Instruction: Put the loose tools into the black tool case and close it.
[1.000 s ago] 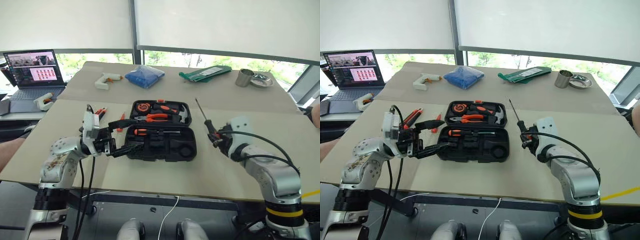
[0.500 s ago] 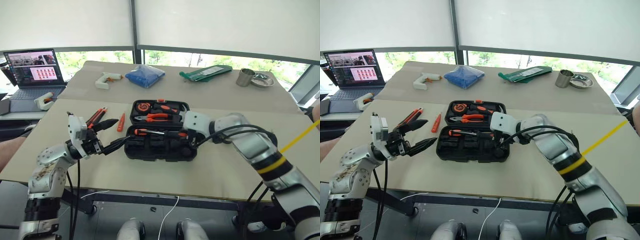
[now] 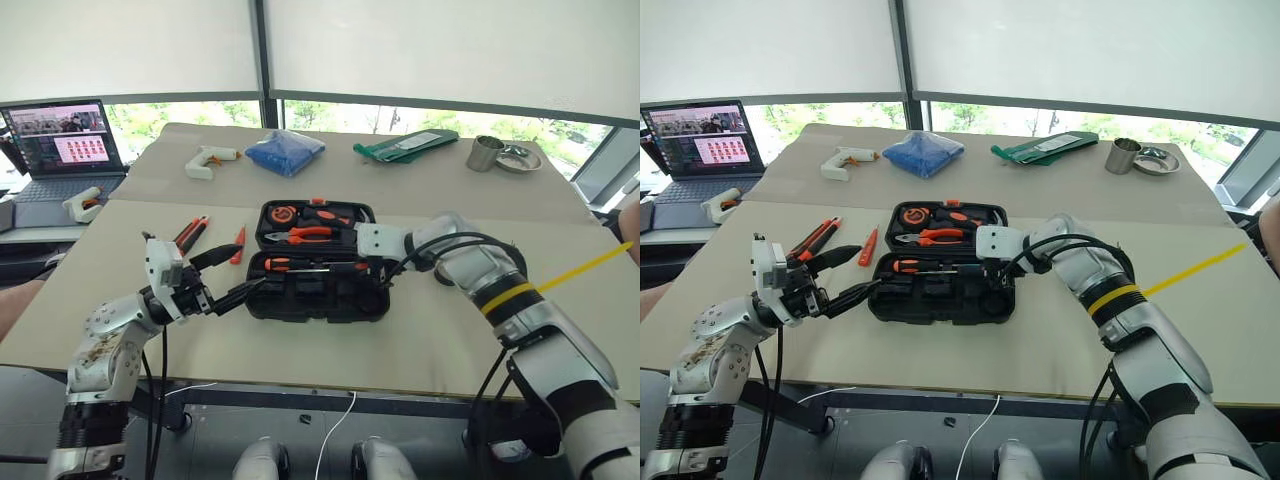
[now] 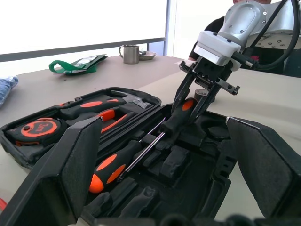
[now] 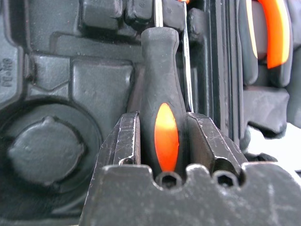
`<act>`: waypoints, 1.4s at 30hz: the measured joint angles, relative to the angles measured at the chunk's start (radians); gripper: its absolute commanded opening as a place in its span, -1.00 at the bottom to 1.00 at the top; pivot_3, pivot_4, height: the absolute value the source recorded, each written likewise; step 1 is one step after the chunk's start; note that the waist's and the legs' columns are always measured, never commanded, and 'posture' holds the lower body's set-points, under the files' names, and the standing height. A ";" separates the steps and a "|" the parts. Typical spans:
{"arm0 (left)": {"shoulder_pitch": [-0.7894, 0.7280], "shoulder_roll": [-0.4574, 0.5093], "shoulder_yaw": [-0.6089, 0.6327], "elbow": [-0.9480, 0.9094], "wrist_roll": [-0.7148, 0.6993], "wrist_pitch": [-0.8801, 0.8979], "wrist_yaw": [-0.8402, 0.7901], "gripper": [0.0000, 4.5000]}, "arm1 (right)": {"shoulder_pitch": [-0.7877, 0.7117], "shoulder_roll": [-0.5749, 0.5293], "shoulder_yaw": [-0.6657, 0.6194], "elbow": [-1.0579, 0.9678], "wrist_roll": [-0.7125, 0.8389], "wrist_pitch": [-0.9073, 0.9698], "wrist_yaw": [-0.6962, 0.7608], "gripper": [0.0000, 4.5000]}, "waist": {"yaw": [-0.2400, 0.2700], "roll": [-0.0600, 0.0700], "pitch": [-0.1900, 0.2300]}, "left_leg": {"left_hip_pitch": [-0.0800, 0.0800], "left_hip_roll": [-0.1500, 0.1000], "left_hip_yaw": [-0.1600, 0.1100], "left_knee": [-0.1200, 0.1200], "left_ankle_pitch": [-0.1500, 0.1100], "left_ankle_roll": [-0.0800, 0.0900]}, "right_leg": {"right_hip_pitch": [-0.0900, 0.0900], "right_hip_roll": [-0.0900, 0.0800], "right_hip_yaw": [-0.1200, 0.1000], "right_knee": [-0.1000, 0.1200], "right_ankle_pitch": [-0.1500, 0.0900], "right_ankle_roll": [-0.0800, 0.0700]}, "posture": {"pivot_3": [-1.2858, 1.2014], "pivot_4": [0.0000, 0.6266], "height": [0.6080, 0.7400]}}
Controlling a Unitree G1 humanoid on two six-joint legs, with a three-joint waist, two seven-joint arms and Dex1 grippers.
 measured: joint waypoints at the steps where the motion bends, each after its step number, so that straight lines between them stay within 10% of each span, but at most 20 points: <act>1: 0.001 0.000 0.001 0.000 0.000 0.000 0.003 1.00 | -0.001 0.012 -0.004 0.013 -0.004 -0.010 -0.001 -0.54 | 0.000 0.000 0.000 | 0.000 0.000 0.000 0.000 0.000 0.000 | 0.000 0.000 0.000 0.000 0.000 0.000 | 0.03 -0.52 0.98; 3: 0.003 0.000 0.002 -0.006 0.001 0.000 0.006 1.00 | -0.006 0.029 -0.010 0.038 -0.010 -0.020 -0.003 -0.54 | -0.001 0.000 0.000 | 0.000 0.000 0.000 0.000 0.000 0.000 | 0.000 0.000 0.000 0.000 0.000 0.000 | 0.03 -0.52 0.98; 4: 0.008 0.001 0.002 -0.013 0.001 0.000 0.009 1.00 | -0.010 0.032 -0.013 0.051 -0.013 -0.029 -0.001 -0.09 | -0.001 0.000 0.000 | 0.000 0.000 0.000 0.000 0.000 0.000 | 0.000 0.000 0.000 0.000 0.000 0.000 | 0.03 -0.52 0.98; 8: 0.018 0.002 0.004 -0.018 0.003 0.000 0.018 1.00 | -0.030 0.024 -0.022 0.086 -0.045 -0.088 0.000 0.44 | 0.002 0.000 0.000 | 0.000 0.000 0.000 0.000 0.000 0.000 | 0.000 0.000 0.000 0.000 0.000 0.000 | 0.03 -0.52 0.98; 13: 0.025 0.004 0.006 -0.025 0.010 0.000 0.036 1.00 | -0.042 0.011 -0.098 0.049 0.025 -0.117 0.112 0.44 | 0.002 0.001 0.001 | 0.000 0.001 0.000 -0.001 0.000 0.000 | 0.000 0.000 0.000 0.000 0.000 0.000 | 0.03 -0.52 0.98; 22: 0.056 0.007 0.006 -0.048 0.017 0.000 0.066 1.00 | -0.026 0.140 -0.191 0.012 0.084 -0.003 0.029 -0.96 | -0.003 0.001 0.001 | 0.001 0.001 0.000 -0.001 0.001 -0.002 | -0.001 0.001 -0.001 0.000 0.001 -0.002 | 0.03 -0.52 0.98; 42: 0.066 0.025 0.006 -0.053 0.028 0.000 0.071 1.00 | 0.043 0.185 -0.150 0.116 -0.076 -0.160 -0.114 -0.98 | -0.001 0.002 0.001 | 0.001 0.001 0.000 -0.002 0.001 -0.002 | 0.000 0.001 -0.001 0.000 0.001 -0.002 | 0.03 -0.52 0.98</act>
